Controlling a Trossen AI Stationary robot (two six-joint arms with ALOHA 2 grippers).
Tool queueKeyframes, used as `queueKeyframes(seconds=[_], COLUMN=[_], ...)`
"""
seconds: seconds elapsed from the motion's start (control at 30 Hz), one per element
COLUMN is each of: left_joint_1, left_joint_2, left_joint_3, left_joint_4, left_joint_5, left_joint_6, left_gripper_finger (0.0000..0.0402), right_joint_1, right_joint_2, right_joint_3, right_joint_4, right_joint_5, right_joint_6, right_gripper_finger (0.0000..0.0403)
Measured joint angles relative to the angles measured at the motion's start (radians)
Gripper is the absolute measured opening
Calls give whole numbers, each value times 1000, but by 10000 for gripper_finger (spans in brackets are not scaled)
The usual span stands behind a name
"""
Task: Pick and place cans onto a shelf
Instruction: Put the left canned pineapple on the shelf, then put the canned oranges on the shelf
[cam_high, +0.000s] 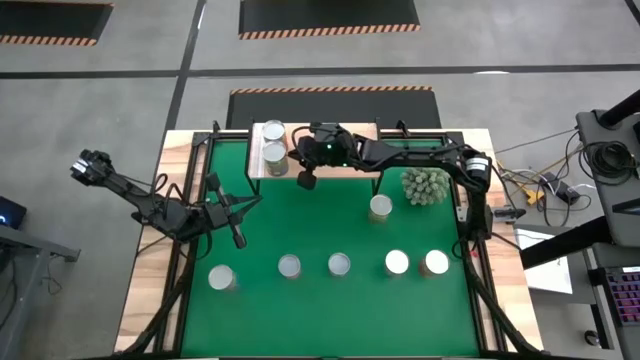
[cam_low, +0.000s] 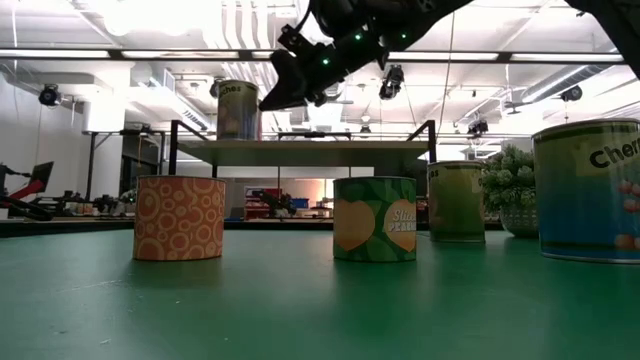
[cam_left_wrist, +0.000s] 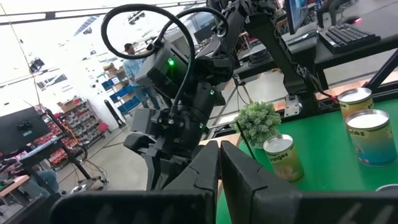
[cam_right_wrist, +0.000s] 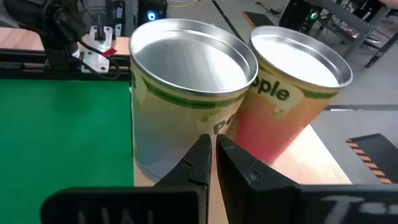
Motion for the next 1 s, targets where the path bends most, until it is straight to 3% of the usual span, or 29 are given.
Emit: queueKeyframes(seconds=[0.5,0.73,1.0], left_joint_1=[0,0,0], left_joint_2=[0,0,0], left_joint_3=[0,0,0], left_joint_4=[0,-1,-3], left_joint_5=[0,0,0], left_joint_6=[0,0,0], left_gripper_finger=[0,0,0], right_joint_1=[10,36,161], right_joint_2=[1,-76,-170], right_joint_3=[0,0,0], right_joint_4=[23,-88,-313], right_joint_5=[9,11,7], right_joint_6=[-8,16,31], right_gripper_finger=[12,12,12])
